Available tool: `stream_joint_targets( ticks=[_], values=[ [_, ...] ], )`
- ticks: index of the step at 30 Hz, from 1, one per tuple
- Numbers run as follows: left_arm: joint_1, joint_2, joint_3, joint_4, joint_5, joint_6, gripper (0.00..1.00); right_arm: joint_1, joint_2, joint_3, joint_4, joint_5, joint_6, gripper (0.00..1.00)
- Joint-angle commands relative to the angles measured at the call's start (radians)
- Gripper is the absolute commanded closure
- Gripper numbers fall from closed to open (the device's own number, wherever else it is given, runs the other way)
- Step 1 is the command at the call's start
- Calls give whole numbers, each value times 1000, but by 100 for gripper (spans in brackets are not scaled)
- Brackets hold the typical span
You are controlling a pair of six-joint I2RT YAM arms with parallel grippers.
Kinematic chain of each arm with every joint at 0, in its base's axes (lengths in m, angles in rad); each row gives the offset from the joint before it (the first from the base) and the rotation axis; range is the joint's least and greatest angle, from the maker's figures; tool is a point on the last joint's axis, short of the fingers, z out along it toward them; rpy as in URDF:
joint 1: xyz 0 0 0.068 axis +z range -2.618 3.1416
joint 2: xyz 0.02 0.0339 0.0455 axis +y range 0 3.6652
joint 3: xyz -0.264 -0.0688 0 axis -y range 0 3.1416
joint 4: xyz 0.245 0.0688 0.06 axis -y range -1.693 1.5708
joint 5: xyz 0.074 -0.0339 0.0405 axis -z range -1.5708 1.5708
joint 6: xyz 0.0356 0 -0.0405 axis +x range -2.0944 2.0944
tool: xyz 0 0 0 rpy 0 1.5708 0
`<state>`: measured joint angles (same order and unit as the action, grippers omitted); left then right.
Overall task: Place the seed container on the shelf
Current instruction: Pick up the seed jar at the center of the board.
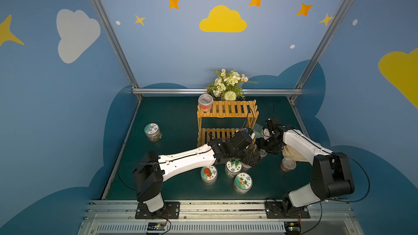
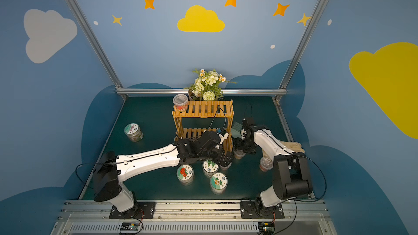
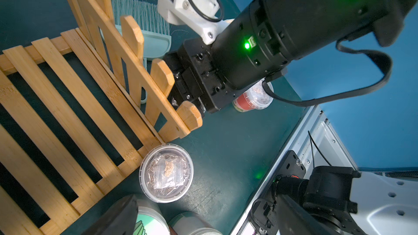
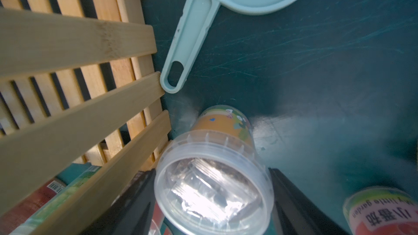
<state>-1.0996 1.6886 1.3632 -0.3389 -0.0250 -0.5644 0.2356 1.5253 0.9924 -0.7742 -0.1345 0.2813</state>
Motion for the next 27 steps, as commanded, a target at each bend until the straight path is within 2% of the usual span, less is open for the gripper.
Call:
stream_joint_targets(
  ticks=[1, 8, 14, 27],
  values=[
    [1, 10, 27, 1, 7, 14, 0, 1, 0, -18, -4, 22, 5, 17],
    [0, 13, 31, 0, 14, 17, 0, -1, -22, -31, -2, 27, 21, 22],
    [0, 11, 30, 0, 10, 15, 0, -8, -102, -40, -20, 45, 39, 24],
    [0, -8, 35, 12, -1, 24, 0, -33, -312, 44, -208, 78, 50, 25]
  ],
)
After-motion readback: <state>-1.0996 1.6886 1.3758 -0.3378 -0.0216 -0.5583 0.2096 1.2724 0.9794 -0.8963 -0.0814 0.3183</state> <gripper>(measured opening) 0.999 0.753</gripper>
